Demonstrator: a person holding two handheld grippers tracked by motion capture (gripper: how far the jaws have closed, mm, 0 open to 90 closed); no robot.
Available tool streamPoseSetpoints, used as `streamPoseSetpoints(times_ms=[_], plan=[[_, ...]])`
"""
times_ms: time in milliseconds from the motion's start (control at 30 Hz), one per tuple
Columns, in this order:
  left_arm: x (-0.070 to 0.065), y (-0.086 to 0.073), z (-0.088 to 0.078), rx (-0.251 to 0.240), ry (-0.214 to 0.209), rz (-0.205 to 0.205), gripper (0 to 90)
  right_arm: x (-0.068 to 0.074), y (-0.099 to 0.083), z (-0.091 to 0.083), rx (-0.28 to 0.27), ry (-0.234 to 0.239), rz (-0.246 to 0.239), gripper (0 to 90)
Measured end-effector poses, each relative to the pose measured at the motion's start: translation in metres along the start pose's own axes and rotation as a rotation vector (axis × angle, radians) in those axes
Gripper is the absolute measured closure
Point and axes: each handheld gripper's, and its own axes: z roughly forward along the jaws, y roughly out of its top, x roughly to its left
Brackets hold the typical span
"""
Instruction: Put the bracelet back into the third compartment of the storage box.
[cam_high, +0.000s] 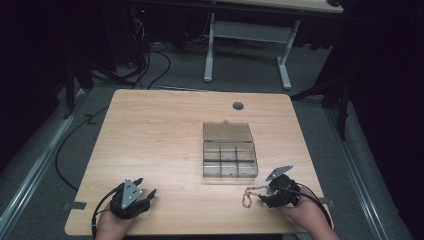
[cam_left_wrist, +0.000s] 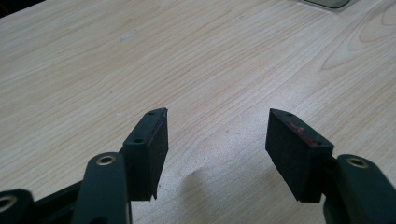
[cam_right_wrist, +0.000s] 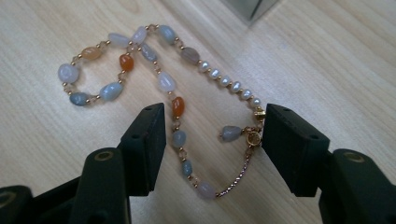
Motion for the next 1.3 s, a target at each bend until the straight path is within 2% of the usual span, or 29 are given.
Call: streamPoseSetpoints(times_ms=[267,400,467,500,533,567,600,733,833,933,1133,1300], plan=[[0.000,0.000,0.000,0.002,-0.005,0.002,39.8,-0.002,0.014,-0.005,0.106,0.010,-0.050,36.0],[0.000,0.000,0.000,0.004,-0.007,0.006,39.9,-0.005,0.021,-0.005,0.127,0.009,-0.068,35.5],[0.000,0.000,0.000,0.005,-0.007,0.007,39.8,-0.005,0.027,-0.003,0.137,0.017,-0.092,35.1],[0.000,0.000,0.000,0.005,-0.006,0.007,39.9,-0.005,0.034,0.000,0.155,0.017,-0.124,35.0],[0.000,0.000,0.000,0.005,-0.006,0.007,39.9,-0.005,0.034,0.000,0.155,0.017,-0.124,35.0],[0.000,0.000,0.000,0.005,-0.006,0.007,39.9,-0.003,0.040,0.003,0.173,0.015,-0.160,35.0],[0.000,0.000,0.000,0.005,-0.006,0.006,39.9,-0.003,0.040,0.003,0.173,0.015,-0.160,35.0],[0.000,0.000,0.000,0.005,-0.007,0.006,39.8,0.002,0.050,0.009,0.207,0.007,-0.228,36.7],[0.000,0.000,0.000,0.006,-0.009,0.006,39.8,0.004,0.055,0.012,0.236,0.000,-0.286,41.5],[0.000,0.000,0.000,0.005,-0.011,0.005,39.8,0.004,0.058,0.016,0.258,0.017,-0.309,46.6],[0.000,0.000,0.000,0.004,-0.013,0.008,39.9,0.005,0.055,0.014,0.261,0.058,-0.303,64.4],[0.000,0.000,0.001,0.007,-0.013,0.011,39.9,0.006,0.042,0.008,0.292,0.051,-0.294,78.3]])
